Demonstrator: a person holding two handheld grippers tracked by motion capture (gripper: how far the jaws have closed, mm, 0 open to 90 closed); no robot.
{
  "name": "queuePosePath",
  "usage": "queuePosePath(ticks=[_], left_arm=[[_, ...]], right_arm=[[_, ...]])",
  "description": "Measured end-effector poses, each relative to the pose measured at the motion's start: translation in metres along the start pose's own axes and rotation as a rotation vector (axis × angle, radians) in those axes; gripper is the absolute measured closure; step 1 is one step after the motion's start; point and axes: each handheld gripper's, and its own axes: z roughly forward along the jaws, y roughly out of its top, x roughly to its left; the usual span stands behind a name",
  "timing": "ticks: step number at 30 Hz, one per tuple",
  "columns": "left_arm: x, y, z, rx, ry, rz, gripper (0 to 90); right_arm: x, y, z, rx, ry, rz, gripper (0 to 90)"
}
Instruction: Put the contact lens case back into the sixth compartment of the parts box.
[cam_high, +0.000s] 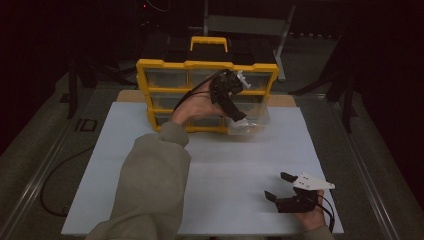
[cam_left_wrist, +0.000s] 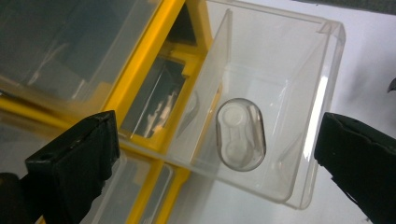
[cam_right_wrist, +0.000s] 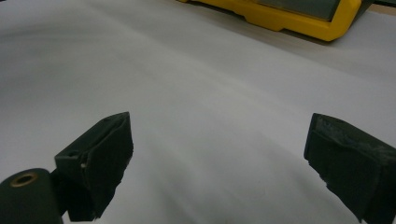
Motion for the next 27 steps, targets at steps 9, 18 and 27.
queuePosePath(ticks=[9, 18, 27], left_arm=[[0.001, -0.015, -0.013, -0.026, 0.004, -0.014, 0.4], [0.006, -0.045, -0.03, -0.054, 0.022, -0.053, 0.3], [0.012, -0.084, -0.037, -0.044, 0.081, -0.125, 0.0]], right_arm=[[0.0, 0.0, 0.0, 0.0, 0.0, 0.003, 7.7], [0.0, 0.0, 0.001, -0.006, -0.005, 0.005, 7.7], [-0.001, 0.0, 0.0, -0.007, -0.009, -0.003, 7.7]])
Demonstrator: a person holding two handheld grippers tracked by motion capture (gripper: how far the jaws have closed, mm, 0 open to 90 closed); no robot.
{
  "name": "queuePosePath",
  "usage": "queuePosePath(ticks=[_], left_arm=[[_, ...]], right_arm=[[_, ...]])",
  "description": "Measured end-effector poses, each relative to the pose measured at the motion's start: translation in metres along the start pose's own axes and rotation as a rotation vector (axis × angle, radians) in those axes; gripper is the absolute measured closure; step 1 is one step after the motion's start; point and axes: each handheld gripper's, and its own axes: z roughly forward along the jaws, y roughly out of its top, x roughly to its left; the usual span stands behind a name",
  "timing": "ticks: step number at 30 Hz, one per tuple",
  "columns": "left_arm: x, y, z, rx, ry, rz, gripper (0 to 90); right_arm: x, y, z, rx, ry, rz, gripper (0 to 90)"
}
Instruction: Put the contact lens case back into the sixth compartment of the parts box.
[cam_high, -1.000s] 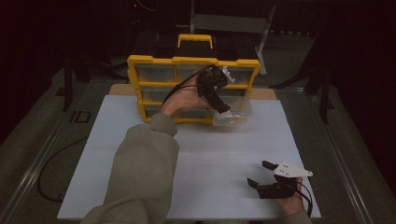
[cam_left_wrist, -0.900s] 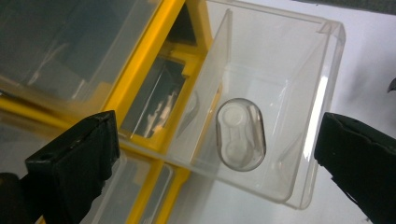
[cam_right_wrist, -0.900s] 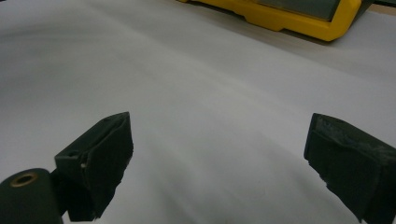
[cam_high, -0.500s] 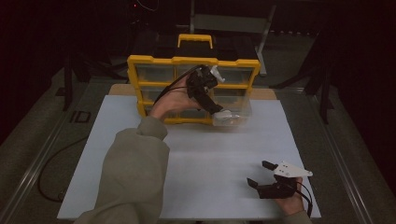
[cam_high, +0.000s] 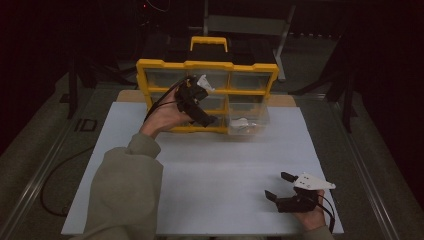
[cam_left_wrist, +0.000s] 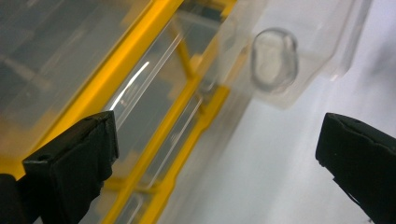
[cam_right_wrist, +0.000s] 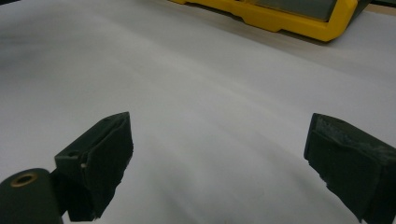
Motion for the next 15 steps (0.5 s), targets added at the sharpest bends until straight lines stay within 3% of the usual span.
queuePosePath(ticks=[6, 9, 11, 15], left_arm=[[0.007, -0.029, -0.01, -0.046, 0.047, -0.068, 0.0], [0.006, -0.043, -0.016, -0.075, 0.056, -0.084, 0.0], [0.004, -0.052, -0.021, -0.091, 0.083, -0.08, 0.0], [0.0, -0.072, -0.031, -0.129, 0.125, -0.111, 0.0]], right_arm=[[0.0, 0.0, 0.0, 0.001, -0.001, 0.001, 7.7], [0.0, 0.0, 0.0, 0.0, -0.001, 0.0, 7.7], [0.0, 0.0, 0.0, 0.0, -0.001, 0.0, 7.7], [0.001, 0.0, 0.0, -0.007, -0.005, 0.002, 7.7]])
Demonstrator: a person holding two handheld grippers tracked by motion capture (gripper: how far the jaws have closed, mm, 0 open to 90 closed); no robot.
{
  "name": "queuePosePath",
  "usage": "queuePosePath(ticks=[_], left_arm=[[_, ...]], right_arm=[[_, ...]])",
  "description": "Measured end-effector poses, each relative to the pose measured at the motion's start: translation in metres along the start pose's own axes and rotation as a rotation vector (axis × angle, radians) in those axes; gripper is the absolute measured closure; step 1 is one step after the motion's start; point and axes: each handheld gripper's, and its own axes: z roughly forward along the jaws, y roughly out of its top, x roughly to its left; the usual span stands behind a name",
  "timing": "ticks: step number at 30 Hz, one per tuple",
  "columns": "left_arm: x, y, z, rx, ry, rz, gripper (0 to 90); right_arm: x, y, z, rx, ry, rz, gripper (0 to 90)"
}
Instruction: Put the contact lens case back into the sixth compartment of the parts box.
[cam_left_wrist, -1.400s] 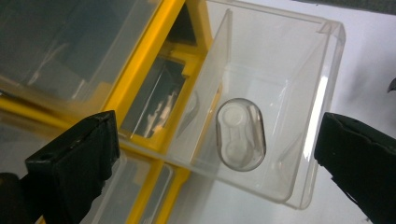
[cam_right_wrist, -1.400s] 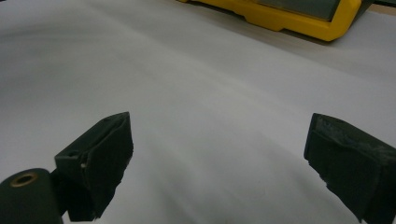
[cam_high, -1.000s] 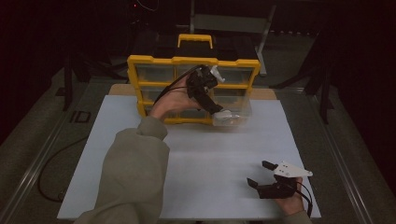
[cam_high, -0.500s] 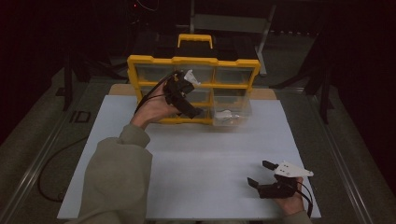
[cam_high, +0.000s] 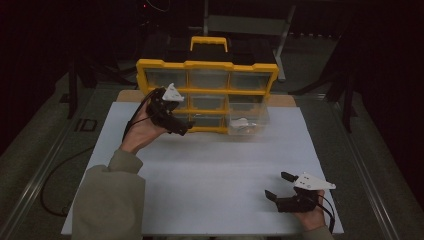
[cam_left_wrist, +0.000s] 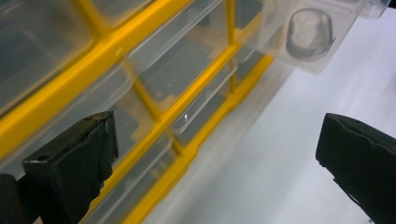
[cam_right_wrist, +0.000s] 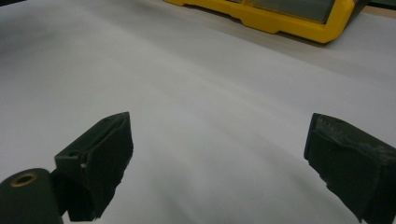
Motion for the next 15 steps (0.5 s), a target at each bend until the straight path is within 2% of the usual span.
queuePosePath(ticks=[7, 12, 15], left_arm=[[-0.007, -0.042, -0.02, -0.048, 0.084, -0.035, 0.0], [-0.016, -0.078, -0.03, -0.083, 0.101, -0.071, 0.0], [-0.021, -0.098, -0.035, -0.116, 0.108, -0.11, 0.0]], right_arm=[[0.001, 0.0, 0.0, -0.004, -0.003, -0.002, 7.7], [0.001, 0.001, 0.0, -0.007, -0.007, -0.001, 7.7], [0.001, 0.001, 0.0, -0.007, -0.007, -0.003, 7.7]])
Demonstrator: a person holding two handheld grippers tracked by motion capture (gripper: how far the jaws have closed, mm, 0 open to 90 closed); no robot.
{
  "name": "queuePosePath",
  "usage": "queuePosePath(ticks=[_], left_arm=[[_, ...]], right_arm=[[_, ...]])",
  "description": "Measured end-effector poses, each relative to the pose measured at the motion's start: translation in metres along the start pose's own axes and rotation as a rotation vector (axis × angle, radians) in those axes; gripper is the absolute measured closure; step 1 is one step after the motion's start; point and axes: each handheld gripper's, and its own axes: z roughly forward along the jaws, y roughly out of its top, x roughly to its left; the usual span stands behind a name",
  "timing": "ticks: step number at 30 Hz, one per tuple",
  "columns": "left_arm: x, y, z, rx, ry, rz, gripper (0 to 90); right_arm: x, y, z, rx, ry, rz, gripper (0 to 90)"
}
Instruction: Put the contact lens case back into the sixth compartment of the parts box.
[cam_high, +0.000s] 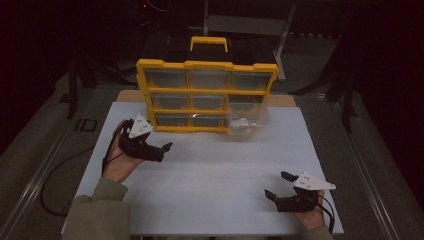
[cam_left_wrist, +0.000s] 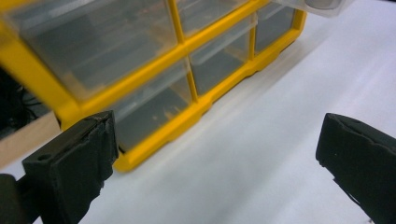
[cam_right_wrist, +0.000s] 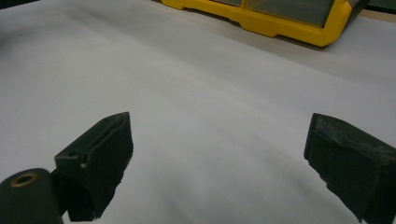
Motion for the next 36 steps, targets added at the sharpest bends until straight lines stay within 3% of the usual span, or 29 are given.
queuePosePath(ticks=[10, 13, 20, 26, 30, 32, 36], left_arm=[[-0.011, -0.056, -0.01, -0.025, -0.024, -0.061, 0.0], [-0.016, -0.07, -0.014, -0.047, 0.007, -0.058, 0.0], [-0.027, -0.099, -0.028, -0.075, 0.027, -0.074, 0.0], [-0.035, -0.115, -0.043, -0.077, 0.043, -0.069, 0.0], [-0.035, -0.117, -0.051, -0.114, 0.074, -0.082, 0.0], [-0.032, -0.118, -0.059, -0.167, 0.108, -0.103, 0.0], [-0.028, -0.119, -0.066, -0.211, 0.139, -0.119, 0.0]], right_arm=[[0.003, 0.002, 0.001, -0.009, 0.007, 0.003, 7.7], [0.003, 0.002, 0.001, -0.012, 0.011, -0.004, 7.7], [0.003, 0.005, 0.001, -0.04, 0.015, 0.001, 7.7], [0.006, 0.008, 0.0, -0.06, 0.016, -0.003, 7.7], [0.007, 0.009, 0.0, -0.072, 0.016, -0.008, 7.7], [0.008, 0.009, 0.001, -0.081, 0.014, -0.017, 7.7], [0.008, 0.008, 0.0, -0.085, 0.006, -0.014, 7.7]])
